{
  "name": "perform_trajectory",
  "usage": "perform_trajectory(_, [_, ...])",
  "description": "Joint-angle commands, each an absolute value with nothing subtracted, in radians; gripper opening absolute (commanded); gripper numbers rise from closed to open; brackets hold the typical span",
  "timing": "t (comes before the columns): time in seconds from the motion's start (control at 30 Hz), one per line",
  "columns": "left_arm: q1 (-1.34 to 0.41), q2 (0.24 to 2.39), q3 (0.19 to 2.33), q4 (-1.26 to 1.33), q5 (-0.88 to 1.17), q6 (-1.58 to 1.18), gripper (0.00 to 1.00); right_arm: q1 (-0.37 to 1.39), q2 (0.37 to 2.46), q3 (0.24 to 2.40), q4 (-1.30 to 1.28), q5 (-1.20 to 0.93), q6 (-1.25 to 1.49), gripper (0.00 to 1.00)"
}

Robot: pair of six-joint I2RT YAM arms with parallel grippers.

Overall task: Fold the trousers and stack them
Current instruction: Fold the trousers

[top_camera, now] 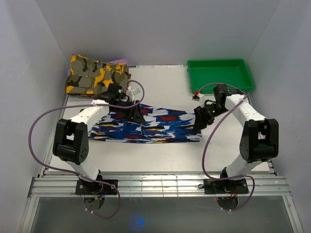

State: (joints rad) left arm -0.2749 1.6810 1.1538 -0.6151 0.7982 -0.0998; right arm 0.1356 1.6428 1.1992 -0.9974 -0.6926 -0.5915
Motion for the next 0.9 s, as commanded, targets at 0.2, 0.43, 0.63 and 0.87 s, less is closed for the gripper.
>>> perform_trajectory(0.2, [-0.359,1.765,1.039,-0.434,1.023,-0.225,0.43,0.133,1.811,1.074,-0.902,-0.835,-0.502,0.40])
perform_trajectory(0.43, [-0.307,1.986,1.057,-0.483,0.836,-0.204,0.39,0.086,1.916,1.032,-0.810,-0.709,-0.454,0.38])
perform_trajectory(0.63, [-0.267,1.847,1.155,-0.545,0.986,-0.086,0.44,0.069,1.835,1.224,-0.991,-0.807,-0.531,0.38])
perform_trajectory(0.87, [-0.281,1.882,1.265,-0.473,1.002,-0.169,0.48,0.066,1.882,1.456,-0.942,-0.894,-0.448,0.42])
